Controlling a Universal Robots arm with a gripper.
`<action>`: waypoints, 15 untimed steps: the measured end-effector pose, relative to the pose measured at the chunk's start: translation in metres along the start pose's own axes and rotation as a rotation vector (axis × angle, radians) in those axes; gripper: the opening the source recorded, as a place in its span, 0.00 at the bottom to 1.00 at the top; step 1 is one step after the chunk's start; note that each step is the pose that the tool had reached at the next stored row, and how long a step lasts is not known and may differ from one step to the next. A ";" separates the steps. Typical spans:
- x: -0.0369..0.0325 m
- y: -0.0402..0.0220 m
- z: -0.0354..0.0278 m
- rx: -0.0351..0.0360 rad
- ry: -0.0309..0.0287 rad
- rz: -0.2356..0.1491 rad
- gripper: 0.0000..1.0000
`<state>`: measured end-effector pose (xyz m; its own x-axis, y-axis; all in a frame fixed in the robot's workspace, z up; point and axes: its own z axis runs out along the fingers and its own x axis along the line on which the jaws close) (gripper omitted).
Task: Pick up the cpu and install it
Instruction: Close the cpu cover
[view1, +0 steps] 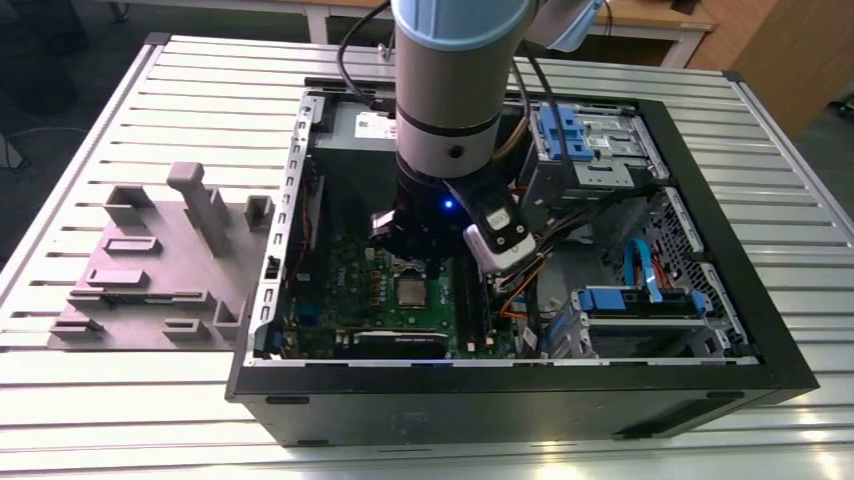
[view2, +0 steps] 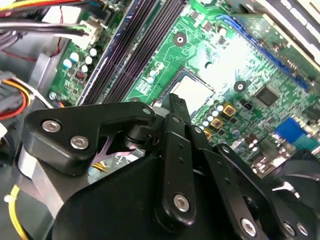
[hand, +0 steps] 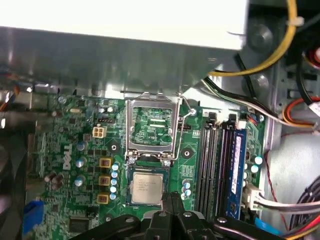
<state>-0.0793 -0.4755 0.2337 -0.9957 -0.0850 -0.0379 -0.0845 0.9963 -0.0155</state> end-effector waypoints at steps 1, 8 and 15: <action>0.0000 0.0000 0.0000 -0.0007 -0.0003 -0.019 0.10; 0.0000 0.0000 0.0002 -0.0054 -0.0023 -0.145 0.10; 0.0000 0.0000 0.0002 -0.0065 -0.0028 -0.175 0.10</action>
<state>-0.0793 -0.4755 0.2335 -0.9657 -0.2567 -0.0380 -0.2563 0.9665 -0.0156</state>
